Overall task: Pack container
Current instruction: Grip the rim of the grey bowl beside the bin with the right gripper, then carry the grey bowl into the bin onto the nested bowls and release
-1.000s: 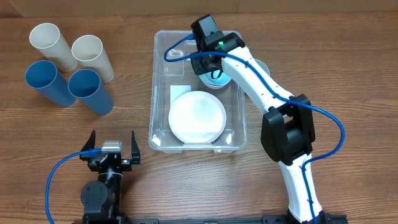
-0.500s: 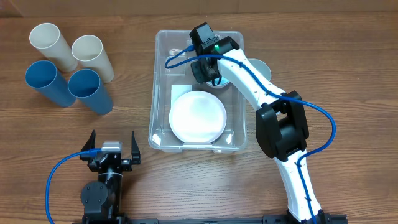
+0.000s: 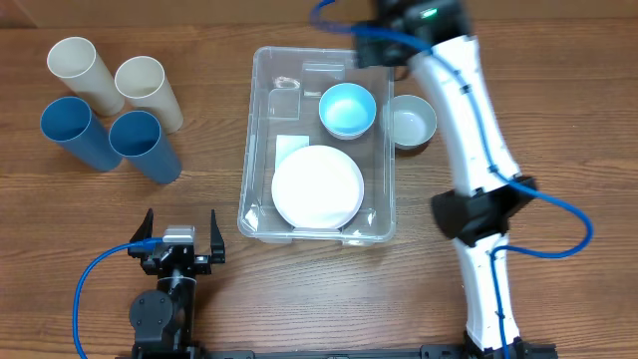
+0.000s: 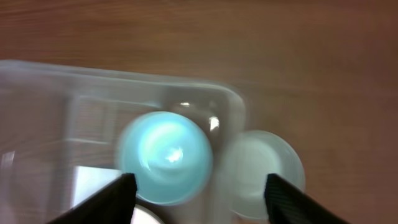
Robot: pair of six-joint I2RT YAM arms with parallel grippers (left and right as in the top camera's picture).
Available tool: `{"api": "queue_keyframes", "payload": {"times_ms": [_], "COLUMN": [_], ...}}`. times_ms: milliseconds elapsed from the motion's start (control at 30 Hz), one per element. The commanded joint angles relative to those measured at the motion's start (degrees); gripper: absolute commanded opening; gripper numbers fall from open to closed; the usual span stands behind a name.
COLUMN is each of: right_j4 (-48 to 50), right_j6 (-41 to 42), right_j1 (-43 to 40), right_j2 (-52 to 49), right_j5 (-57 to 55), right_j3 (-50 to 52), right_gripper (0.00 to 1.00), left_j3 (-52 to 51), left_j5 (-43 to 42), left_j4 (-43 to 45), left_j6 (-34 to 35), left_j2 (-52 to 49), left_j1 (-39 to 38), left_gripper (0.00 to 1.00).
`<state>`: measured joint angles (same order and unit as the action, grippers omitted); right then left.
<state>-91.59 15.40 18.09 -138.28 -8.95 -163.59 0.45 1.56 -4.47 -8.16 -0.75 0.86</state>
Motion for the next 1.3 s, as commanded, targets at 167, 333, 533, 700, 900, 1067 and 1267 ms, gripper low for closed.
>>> {"api": "queue_keyframes", "payload": {"times_ms": [167, 333, 533, 700, 900, 1067, 1267], "right_j4": [-0.9, 7.6, 15.3, 17.7, 14.9, 3.4, -5.4], "right_j6": [9.9, 6.9, 6.7, 6.7, 6.9, 2.4, -3.2], "right_j1": [-22.0, -20.6, -17.9, -17.4, -22.5, -25.2, -15.8], "right_j2": [0.6, 0.6, 0.6, 0.6, 0.7, 1.0, 1.6], "right_j5": [13.7, 15.7, 16.6, 16.5, 12.7, 16.8, 18.4], "right_j3": [17.1, 32.7, 43.0, 44.7, 39.1, 15.3, -3.0], "right_gripper": [0.85, 0.84, 0.65, 0.08, 0.04, 0.04, 0.04], "left_j3": [-0.2, -0.2, -0.2, -0.2, -0.2, -0.2, -0.2], "left_j5": [-0.1, -0.1, -0.1, -0.1, -0.1, -0.1, -0.1], "left_j4": [0.2, 0.2, 0.2, 0.2, 0.2, 0.2, 0.2], "left_j6": [-1.3, -1.3, -1.3, -1.2, -1.2, -1.2, -1.3], "left_j2": [0.4, 0.4, 0.4, 0.4, 0.4, 0.4, 0.4], "left_j1": [0.2, 0.2, 0.2, 0.2, 0.2, 0.2, 0.2], "left_gripper": [1.0, 1.0, 1.0, 1.0, 1.0, 1.0, 1.0]}}
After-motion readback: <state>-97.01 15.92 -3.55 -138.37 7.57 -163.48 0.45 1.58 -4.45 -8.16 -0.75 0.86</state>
